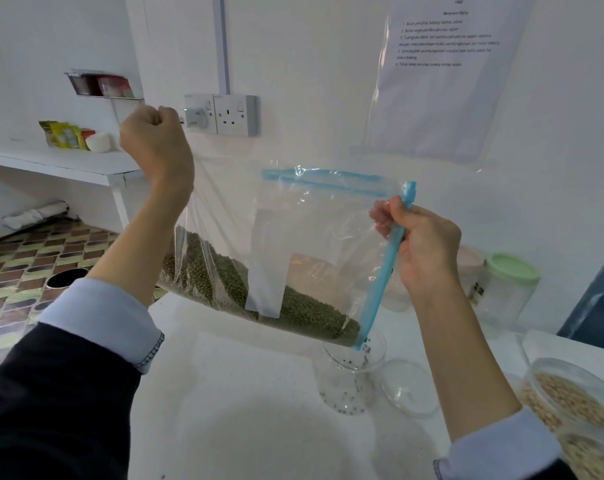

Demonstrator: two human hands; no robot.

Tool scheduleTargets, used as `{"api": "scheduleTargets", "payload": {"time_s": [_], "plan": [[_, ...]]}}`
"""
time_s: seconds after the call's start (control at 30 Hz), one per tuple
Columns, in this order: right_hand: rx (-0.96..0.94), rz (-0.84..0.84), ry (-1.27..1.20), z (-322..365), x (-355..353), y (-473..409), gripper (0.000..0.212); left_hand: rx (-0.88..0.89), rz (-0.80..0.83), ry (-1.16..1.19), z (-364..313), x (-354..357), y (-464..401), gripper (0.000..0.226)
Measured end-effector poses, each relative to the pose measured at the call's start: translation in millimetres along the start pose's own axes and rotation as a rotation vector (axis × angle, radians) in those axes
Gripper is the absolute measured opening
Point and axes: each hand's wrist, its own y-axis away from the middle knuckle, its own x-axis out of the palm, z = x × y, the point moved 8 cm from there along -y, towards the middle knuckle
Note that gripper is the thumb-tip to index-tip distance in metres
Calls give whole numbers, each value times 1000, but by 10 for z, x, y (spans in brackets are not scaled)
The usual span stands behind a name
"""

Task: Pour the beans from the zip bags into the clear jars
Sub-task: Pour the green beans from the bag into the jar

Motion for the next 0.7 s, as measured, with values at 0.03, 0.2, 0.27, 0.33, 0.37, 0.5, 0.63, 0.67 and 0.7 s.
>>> {"api": "scheduleTargets", "payload": {"time_s": [0.03, 0.2, 0.27, 0.33, 0.37, 0.5, 0.63, 0.67, 0.7], "plan": [[2, 19, 5, 3, 25, 2, 7, -11, -2, -4, 6, -4, 3, 45], [-8, 19, 12, 51, 25, -23, 7, -26, -2, 44, 8, -24, 10, 45], [-11, 75, 21, 55, 81, -31, 7, -27, -11, 72, 8, -17, 22, 45], [-15, 98, 35, 41, 106, -38, 7, -32, -4, 72, 25, -8, 19, 48], [-16, 98, 38, 36, 106, -44, 7, -38, -1, 57, 39, -12, 10, 49], [-5, 108, 46, 3, 113, -52, 7, -40, -20, 33, 80, -92, -40, 52], [-19, 97, 39, 43, 109, -62, 7, 11, -58, -54, 60, -130, -37, 52], [-24, 99, 36, 56, 117, -64, 7, 11, -69, -77, 57, -132, -27, 52], [-26, 110, 37, 64, 137, -61, 7, 7, -70, -81, 56, -122, -18, 53]]}}
